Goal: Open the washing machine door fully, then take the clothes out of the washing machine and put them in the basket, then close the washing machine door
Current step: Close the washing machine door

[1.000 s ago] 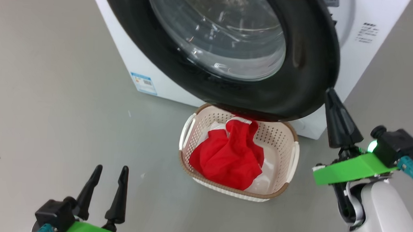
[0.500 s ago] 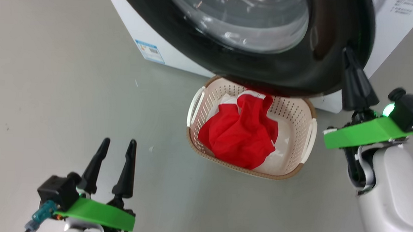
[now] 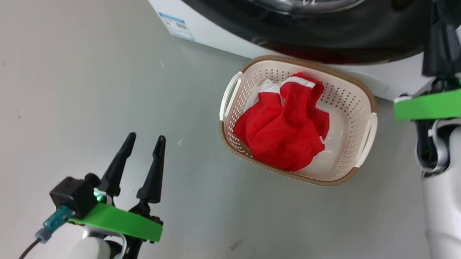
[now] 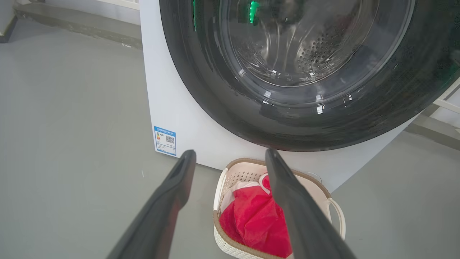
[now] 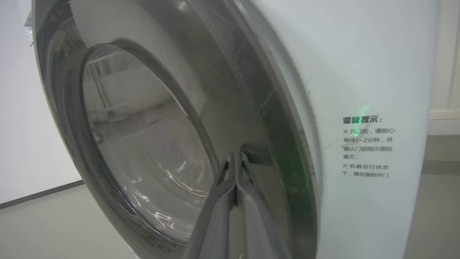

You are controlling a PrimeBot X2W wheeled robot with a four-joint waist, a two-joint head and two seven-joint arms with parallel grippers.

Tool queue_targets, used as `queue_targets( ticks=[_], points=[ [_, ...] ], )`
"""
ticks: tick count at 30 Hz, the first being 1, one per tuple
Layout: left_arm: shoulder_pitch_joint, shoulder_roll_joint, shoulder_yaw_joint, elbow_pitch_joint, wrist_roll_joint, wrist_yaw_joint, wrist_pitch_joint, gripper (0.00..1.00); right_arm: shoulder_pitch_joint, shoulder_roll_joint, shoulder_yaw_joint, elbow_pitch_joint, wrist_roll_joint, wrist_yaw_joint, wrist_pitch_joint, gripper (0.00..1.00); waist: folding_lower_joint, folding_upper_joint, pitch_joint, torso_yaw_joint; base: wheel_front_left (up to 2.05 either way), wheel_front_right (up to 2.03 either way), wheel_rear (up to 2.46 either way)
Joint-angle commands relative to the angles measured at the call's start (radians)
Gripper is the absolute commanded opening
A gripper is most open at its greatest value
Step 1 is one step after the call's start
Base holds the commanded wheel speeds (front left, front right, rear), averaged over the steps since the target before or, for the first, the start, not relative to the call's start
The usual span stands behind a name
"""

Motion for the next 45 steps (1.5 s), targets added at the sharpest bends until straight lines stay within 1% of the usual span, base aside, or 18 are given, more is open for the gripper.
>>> queue_targets(
  ticks=[1, 8, 13, 17, 21, 22, 23, 24, 25, 26, 27, 36, 45],
  points=[
    [-0.018, 0.018, 0.028, -0.026, -0.007, -0.005, -0.008, 1.0, -0.034, 0.01, 0.005, -0.022, -0.016, 0.002, -0.006, 0.0, 0.0, 0.0, 0.018, 0.017, 0.0, 0.0, 0.0],
    [-0.042, 0.015, 0.012, -0.024, -0.018, -0.005, -0.008, 1.0, -0.125, 0.01, -0.068, -0.005, -0.04, 0.002, -0.006, 0.0, 0.0, 0.0, 0.046, 0.036, 0.0, 0.0, 0.0],
    [-0.049, 0.015, 0.008, -0.021, -0.018, -0.005, -0.008, 1.0, -0.168, 0.01, -0.102, 0.002, -0.035, 0.002, -0.006, 0.0, 0.0, 0.0, 0.051, 0.039, 0.0, 0.0, 0.0],
    [-0.042, 0.018, 0.013, -0.016, -0.014, -0.005, -0.008, 1.0, -0.155, 0.01, -0.068, 0.011, -0.029, 0.002, -0.006, 0.0, 0.0, 0.0, 0.036, 0.031, 0.0, 0.0, 0.0],
    [-0.034, 0.026, 0.017, -0.005, -0.008, -0.005, -0.008, 1.0, -0.1, 0.01, -0.024, 0.017, -0.023, 0.002, -0.006, 0.0, 0.0, 0.0, 0.007, 0.017, 0.0, 0.0, 0.0],
    [-0.032, 0.028, 0.017, -0.004, -0.006, -0.005, -0.008, 1.0, -0.083, 0.01, -0.012, 0.017, -0.019, 0.002, -0.006, 0.04, 0.0, 0.0, -0.002, 0.012, 0.0, 0.0, 0.0],
    [-0.03, 0.032, 0.017, -0.004, -0.003, -0.005, -0.008, 1.0, -0.064, 0.01, 0.0, 0.017, -0.013, 0.002, -0.006, 0.21, 0.0, 0.0, -0.01, 0.007, 0.0, 0.0, 0.0],
    [-0.027, 0.035, 0.018, -0.003, 0.0, -0.005, -0.008, 1.0, -0.044, 0.01, 0.012, 0.015, -0.007, 0.002, -0.006, 0.4, 0.0, 0.0, -0.019, 0.001, 0.0, 0.0, 0.0],
    [-0.023, 0.039, 0.019, -0.002, 0.002, -0.005, -0.008, 1.0, -0.022, 0.01, 0.022, 0.012, -0.002, 0.002, -0.006, 0.5, 0.0, 0.0, -0.029, -0.004, 0.0, 0.0, 0.0],
    [-0.019, 0.044, 0.02, -0.001, 0.004, -0.005, -0.008, 1.0, 0.0, 0.01, 0.033, 0.01, 0.004, 0.002, -0.006, 0.82, 0.0, 0.0, -0.039, -0.011, 0.0, 0.0, 0.0],
    [-0.016, 0.049, 0.021, -0.001, 0.006, -0.005, -0.008, 1.0, 0.023, 0.01, 0.043, 0.007, 0.01, 0.002, -0.006, 0.99, 0.0, 0.0, -0.049, -0.018, 0.0, 0.0, 0.0],
    [0.041, 0.106, 0.041, 0.004, 0.021, -0.005, -0.008, 1.0, 0.242, 0.01, 0.11, -0.02, 0.049, 0.002, -0.006, 1.0, 0.0, 0.0, -0.142, -0.102, 0.0, 0.0, 0.0],
    [0.085, 0.144, 0.055, 0.004, 0.022, -0.005, -0.008, 1.0, 0.38, 0.01, 0.113, -0.034, 0.06, 0.002, -0.006, 1.0, 0.0, 0.0, -0.208, -0.18, 0.0, 0.0, 0.0]
  ],
)
